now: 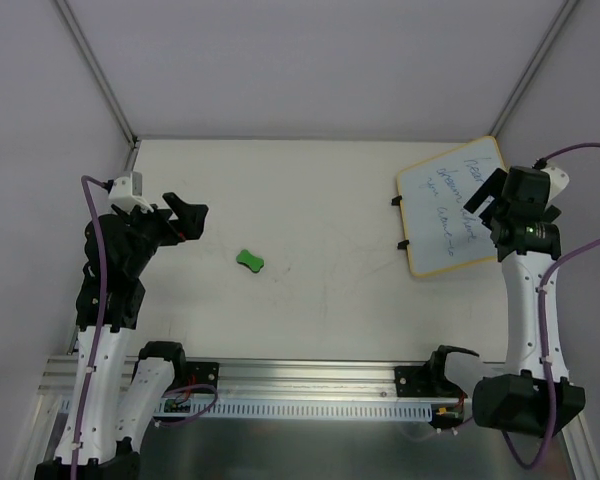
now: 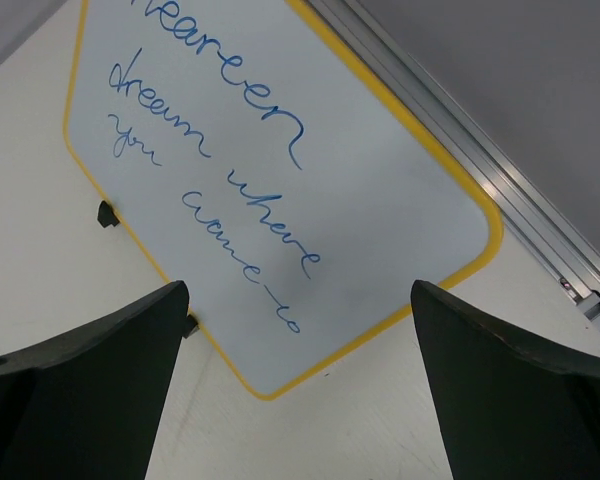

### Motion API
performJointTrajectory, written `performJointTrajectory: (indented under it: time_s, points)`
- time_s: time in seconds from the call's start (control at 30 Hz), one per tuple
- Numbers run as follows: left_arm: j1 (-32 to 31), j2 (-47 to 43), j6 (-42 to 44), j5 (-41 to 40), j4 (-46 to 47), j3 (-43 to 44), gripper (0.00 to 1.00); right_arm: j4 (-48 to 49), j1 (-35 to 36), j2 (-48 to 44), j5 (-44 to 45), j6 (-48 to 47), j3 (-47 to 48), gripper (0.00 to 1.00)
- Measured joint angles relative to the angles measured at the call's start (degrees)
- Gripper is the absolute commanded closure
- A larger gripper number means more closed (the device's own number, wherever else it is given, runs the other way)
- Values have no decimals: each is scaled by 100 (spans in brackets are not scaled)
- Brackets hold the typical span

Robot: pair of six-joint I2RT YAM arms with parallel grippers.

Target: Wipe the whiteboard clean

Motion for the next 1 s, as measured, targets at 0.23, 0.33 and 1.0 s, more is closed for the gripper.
performJointTrajectory:
  time_s: [0.23, 0.33, 1.0]
  points:
    - [-149, -98, 0, 28, 0, 35, 1, 46, -739, 188, -487, -732, 66, 1]
    - [-208, -216, 2, 37, 0, 35, 1, 120, -975, 254, -756, -957, 125, 1]
    - [-675, -411, 315, 42, 0, 33, 1, 446, -2559, 293, -2848, -1637, -723, 5]
